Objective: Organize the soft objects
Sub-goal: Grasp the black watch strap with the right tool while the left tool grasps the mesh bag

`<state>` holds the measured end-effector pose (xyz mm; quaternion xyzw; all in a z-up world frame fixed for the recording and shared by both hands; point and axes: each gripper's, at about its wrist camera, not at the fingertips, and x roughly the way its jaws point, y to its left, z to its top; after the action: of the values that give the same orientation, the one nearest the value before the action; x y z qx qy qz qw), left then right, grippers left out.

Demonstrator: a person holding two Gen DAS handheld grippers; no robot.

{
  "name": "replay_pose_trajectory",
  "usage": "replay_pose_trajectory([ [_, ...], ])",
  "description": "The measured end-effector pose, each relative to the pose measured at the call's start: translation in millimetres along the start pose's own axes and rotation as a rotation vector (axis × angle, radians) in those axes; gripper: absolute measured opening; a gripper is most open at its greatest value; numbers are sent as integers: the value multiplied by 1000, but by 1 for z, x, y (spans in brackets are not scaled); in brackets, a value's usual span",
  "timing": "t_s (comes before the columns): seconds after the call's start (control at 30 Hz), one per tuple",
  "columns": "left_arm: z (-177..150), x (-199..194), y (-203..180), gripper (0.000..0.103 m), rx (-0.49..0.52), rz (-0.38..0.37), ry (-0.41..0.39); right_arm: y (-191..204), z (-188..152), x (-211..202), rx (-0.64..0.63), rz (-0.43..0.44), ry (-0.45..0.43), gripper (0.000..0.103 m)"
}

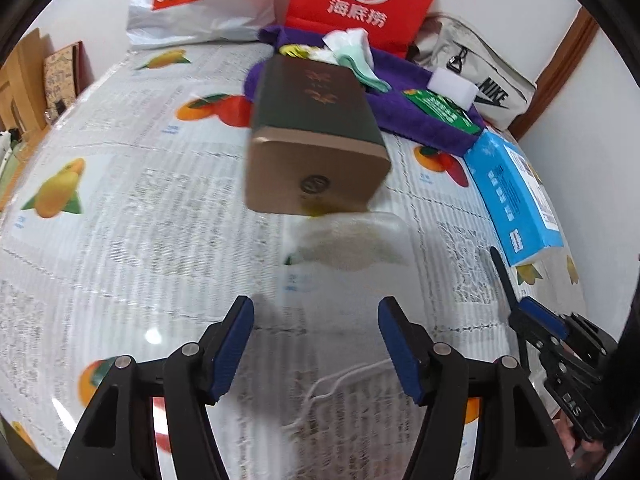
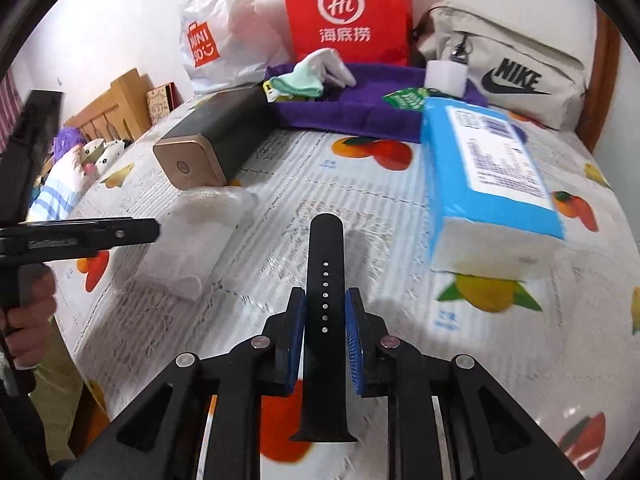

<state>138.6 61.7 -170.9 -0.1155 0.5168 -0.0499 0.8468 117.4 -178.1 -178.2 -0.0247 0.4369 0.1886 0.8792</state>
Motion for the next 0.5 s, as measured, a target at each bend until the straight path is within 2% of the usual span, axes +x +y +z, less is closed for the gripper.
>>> replay_pose_trajectory([
  [0.07,1,5,-8,72,13,2,1,-4,-5,-8,8,-6,-4,20],
  [0.13,2,9,-19,75,36,-3,-6,-8,-12,-17,13,-16,-7,20],
  [0.17,3,12,-24,80,47,2,-3,-10,-14,-20,16,-25,-6,20],
  [0.23,5,17,-35,81,84,21,-4,-13,-20,-27,24,-34,-11,20],
  [0.4,7,29,-59,81,158,107,-4,-29,-28,-32,62,-57,-9,20],
  [0.47,3,32,-70,70,213,185,-21,-36,-31,-31,83,-71,-5,20],
  [0.5,1,31,-72,66,226,182,-35,-39,-32,-31,92,-76,-5,20],
])
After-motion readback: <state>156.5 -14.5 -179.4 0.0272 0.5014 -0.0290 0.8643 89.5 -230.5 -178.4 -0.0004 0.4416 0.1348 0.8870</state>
